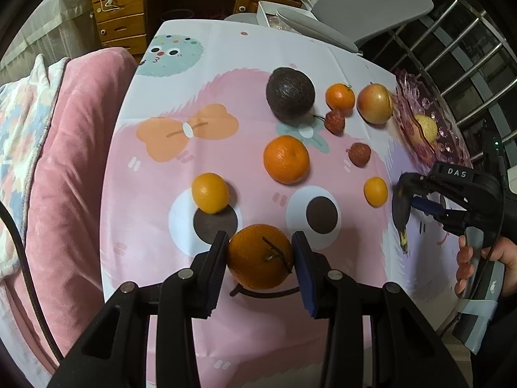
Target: Organize fruits
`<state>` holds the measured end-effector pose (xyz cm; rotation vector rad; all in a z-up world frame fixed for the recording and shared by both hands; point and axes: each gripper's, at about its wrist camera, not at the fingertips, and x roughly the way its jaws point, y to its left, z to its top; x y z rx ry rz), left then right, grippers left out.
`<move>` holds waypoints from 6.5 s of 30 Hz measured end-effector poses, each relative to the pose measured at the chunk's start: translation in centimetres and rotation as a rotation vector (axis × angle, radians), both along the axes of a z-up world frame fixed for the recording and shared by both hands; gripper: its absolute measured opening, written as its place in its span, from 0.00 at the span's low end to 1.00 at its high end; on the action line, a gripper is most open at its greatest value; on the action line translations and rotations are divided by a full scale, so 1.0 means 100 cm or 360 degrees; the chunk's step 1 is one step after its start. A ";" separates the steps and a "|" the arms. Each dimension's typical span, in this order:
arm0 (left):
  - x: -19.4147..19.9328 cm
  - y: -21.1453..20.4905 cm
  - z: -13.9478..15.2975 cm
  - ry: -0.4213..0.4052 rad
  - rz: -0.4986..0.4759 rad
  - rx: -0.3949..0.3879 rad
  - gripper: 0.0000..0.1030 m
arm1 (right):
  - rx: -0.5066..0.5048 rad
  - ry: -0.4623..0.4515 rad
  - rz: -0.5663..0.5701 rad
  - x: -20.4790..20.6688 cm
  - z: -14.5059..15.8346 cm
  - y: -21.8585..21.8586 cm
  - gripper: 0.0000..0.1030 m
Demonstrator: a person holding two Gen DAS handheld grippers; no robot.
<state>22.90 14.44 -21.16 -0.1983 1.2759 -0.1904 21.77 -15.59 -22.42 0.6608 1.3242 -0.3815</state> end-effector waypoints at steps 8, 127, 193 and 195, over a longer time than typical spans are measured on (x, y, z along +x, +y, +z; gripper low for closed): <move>0.003 0.006 0.001 0.0009 0.0045 0.0004 0.38 | -0.0113 0.0207 -0.0005 0.009 -0.012 0.009 0.47; 0.004 -0.217 0.072 -0.0103 0.0117 -0.0010 0.62 | -0.0225 -0.0410 0.0704 -0.012 0.104 -0.144 0.43; 0.067 0.040 -0.049 0.0297 0.0276 0.0139 0.59 | 0.0266 0.0214 -0.0024 0.036 -0.026 0.040 0.46; 0.069 0.040 -0.051 0.0304 0.0278 0.0134 0.54 | 0.0231 0.0221 0.0021 0.040 -0.026 0.042 0.42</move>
